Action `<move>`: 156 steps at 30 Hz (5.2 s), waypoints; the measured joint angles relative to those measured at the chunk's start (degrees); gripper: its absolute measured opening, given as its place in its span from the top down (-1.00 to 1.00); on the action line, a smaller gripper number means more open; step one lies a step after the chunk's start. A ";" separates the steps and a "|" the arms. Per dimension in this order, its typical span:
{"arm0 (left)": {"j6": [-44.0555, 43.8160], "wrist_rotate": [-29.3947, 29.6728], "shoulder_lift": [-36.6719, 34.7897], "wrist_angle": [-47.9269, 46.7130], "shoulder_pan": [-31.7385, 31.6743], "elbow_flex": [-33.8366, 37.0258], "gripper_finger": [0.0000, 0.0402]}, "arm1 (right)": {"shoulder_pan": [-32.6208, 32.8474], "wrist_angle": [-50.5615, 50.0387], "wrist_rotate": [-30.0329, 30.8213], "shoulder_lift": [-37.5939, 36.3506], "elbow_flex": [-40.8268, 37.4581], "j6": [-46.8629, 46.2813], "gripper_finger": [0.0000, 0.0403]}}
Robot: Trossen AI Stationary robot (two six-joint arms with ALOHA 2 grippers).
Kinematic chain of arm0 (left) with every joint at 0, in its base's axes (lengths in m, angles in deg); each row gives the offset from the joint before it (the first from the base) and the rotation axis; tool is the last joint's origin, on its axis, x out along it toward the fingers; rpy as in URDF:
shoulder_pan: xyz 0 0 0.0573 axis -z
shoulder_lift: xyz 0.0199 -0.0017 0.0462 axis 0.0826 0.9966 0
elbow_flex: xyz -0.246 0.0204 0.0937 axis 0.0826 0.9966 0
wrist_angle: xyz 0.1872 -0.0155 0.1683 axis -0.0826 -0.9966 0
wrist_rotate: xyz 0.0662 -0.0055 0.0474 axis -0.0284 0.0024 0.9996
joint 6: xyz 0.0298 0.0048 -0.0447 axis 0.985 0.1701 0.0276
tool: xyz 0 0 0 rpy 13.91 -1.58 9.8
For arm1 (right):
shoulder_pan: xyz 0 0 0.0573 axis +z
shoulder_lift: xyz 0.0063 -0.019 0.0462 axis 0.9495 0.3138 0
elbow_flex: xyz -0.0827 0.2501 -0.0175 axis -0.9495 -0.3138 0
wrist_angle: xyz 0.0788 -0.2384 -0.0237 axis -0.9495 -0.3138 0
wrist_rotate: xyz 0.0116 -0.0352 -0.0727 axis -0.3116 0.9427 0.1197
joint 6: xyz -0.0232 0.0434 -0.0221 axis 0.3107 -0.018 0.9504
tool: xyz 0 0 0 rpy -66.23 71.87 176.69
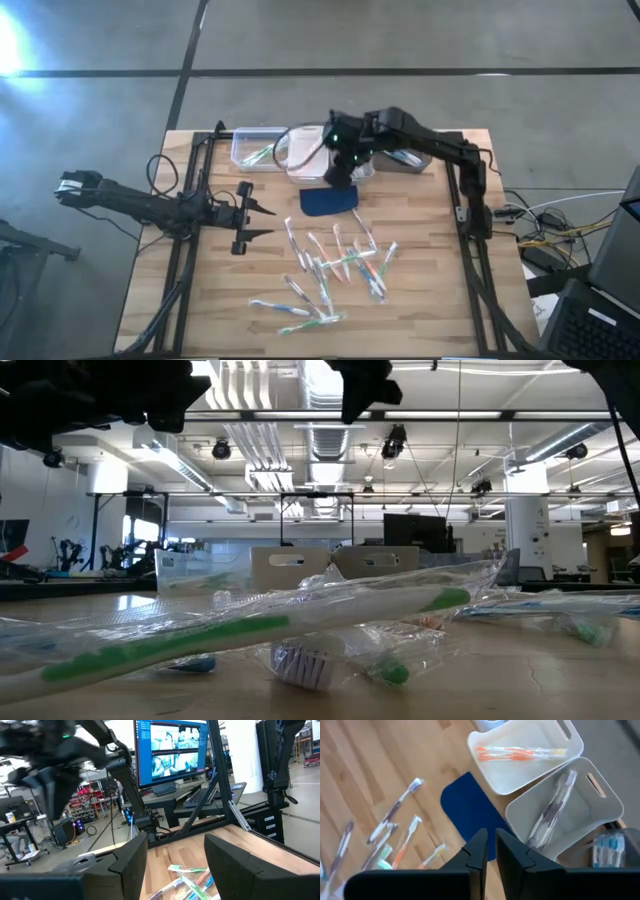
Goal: Pick & Place Toothbrushes
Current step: Put the orange toothbrush into the white bin
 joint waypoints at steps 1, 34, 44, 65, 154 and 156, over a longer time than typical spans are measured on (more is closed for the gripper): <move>0.00 0.00 0.00 0.00 0.01 0.00 -0.01 | 1.40 -0.21 1.27 -0.06 0.00 0.00 0.86; -0.24 0.04 -0.02 0.13 0.01 -0.14 -0.01 | 23.29 3.96 18.47 -0.04 -18.08 -19.68 0.87; 5.27 2.68 0.00 0.11 0.02 -0.55 -0.01 | 23.33 26.22 16.42 -0.07 -32.90 -17.73 0.65; 6.12 22.67 -4.37 -3.89 0.00 -0.61 -0.01 | 25.59 62.40 9.17 -0.07 -58.08 -23.75 0.27; 1.20 16.14 -4.04 -5.74 0.00 -0.61 -0.01 | 31.23 131.32 38.31 -9.80 -75.39 16.94 0.94; 0.56 14.50 -4.02 -5.07 0.00 -0.61 -0.01 | 31.51 135.54 38.36 -10.03 -76.73 19.14 0.94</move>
